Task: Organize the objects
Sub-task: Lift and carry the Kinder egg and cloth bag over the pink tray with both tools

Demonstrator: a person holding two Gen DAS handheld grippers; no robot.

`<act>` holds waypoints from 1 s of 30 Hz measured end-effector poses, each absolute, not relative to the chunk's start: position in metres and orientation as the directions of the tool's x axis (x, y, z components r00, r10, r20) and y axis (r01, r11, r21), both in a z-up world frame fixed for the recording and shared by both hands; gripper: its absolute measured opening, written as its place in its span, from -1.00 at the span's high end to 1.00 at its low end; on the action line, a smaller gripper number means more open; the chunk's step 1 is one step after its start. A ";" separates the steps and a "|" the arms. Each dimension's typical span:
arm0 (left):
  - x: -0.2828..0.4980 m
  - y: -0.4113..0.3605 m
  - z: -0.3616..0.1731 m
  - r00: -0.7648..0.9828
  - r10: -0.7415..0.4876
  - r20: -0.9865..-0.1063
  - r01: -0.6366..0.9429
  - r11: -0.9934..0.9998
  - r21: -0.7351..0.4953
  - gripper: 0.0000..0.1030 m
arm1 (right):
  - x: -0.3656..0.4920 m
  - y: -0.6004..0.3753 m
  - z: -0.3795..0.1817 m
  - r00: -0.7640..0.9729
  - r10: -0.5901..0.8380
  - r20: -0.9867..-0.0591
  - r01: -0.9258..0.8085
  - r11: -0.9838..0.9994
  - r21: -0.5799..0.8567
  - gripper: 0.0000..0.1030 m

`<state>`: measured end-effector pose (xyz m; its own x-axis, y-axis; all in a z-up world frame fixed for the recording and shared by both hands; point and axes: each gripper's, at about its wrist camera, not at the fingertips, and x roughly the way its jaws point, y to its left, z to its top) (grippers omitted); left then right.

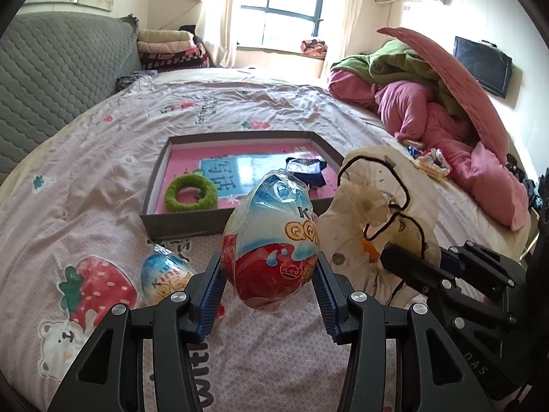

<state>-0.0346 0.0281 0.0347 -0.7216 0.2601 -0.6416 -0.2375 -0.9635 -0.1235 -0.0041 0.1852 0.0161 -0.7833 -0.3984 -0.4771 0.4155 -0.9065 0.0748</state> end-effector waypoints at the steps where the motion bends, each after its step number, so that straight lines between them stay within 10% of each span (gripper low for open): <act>1: -0.034 0.027 0.036 -0.724 0.258 -0.640 -0.234 -0.964 -0.123 0.01 | -0.004 0.185 0.015 -0.783 -0.399 -0.477 0.417 -0.906 0.073 0.67; 30: -0.045 0.018 0.044 -0.755 0.197 -0.625 -0.172 -0.980 -0.101 0.01 | -0.022 0.200 0.038 -0.810 -0.407 -0.421 0.396 -0.911 0.118 0.67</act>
<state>-0.0449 0.0178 0.0442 -0.7551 0.1969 -0.6254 -0.1718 -0.9799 -0.1010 -0.0216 0.2002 0.0375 -0.8103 -0.4071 -0.4215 0.3962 -0.9106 0.1179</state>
